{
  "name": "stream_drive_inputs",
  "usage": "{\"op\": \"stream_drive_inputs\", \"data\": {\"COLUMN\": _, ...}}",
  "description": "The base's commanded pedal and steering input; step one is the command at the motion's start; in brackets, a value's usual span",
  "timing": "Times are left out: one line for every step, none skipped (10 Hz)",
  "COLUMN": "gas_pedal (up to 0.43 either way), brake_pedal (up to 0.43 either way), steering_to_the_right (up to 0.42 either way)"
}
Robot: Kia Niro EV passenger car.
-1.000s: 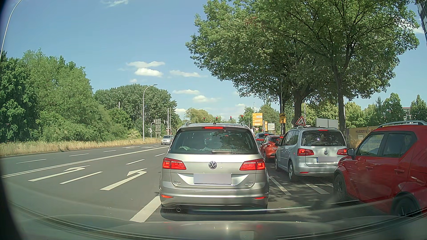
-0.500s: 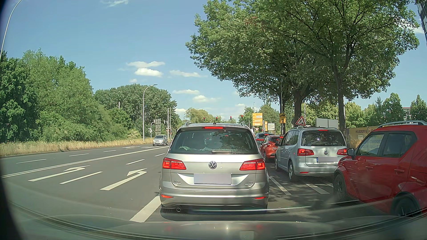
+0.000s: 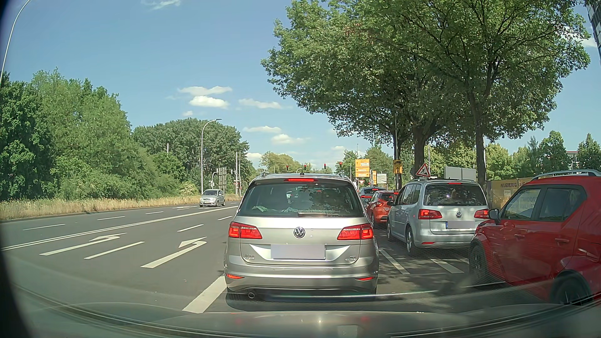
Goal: Follow the waypoints while adhering to traffic rules and regulations
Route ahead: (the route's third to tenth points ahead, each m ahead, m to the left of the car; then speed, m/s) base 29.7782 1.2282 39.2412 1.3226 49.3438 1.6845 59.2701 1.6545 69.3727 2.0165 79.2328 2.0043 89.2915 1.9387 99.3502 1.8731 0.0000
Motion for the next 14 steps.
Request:
{"op": "stream_drive_inputs", "data": {"gas_pedal": 0.000, "brake_pedal": 0.311, "steering_to_the_right": -0.002}}
{"op": "stream_drive_inputs", "data": {"gas_pedal": 0.000, "brake_pedal": 0.311, "steering_to_the_right": -0.002}}
{"op": "stream_drive_inputs", "data": {"gas_pedal": 0.000, "brake_pedal": 0.311, "steering_to_the_right": -0.001}}
{"op": "stream_drive_inputs", "data": {"gas_pedal": 0.000, "brake_pedal": 0.311, "steering_to_the_right": -0.002}}
{"op": "stream_drive_inputs", "data": {"gas_pedal": 0.000, "brake_pedal": 0.311, "steering_to_the_right": -0.002}}
{"op": "stream_drive_inputs", "data": {"gas_pedal": 0.000, "brake_pedal": 0.311, "steering_to_the_right": -0.002}}
{"op": "stream_drive_inputs", "data": {"gas_pedal": 0.000, "brake_pedal": 0.311, "steering_to_the_right": -0.002}}
{"op": "stream_drive_inputs", "data": {"gas_pedal": 0.000, "brake_pedal": 0.311, "steering_to_the_right": -0.002}}
{"op": "stream_drive_inputs", "data": {"gas_pedal": 0.000, "brake_pedal": 0.311, "steering_to_the_right": -0.002}}
{"op": "stream_drive_inputs", "data": {"gas_pedal": 0.000, "brake_pedal": 0.311, "steering_to_the_right": -0.002}}
{"op": "stream_drive_inputs", "data": {"gas_pedal": 0.000, "brake_pedal": 0.311, "steering_to_the_right": -0.001}}
{"op": "stream_drive_inputs", "data": {"gas_pedal": 0.000, "brake_pedal": 0.311, "steering_to_the_right": -0.001}}
{"op": "stream_drive_inputs", "data": {"gas_pedal": 0.000, "brake_pedal": 0.311, "steering_to_the_right": -0.002}}
{"op": "stream_drive_inputs", "data": {"gas_pedal": 0.000, "brake_pedal": 0.311, "steering_to_the_right": -0.001}}
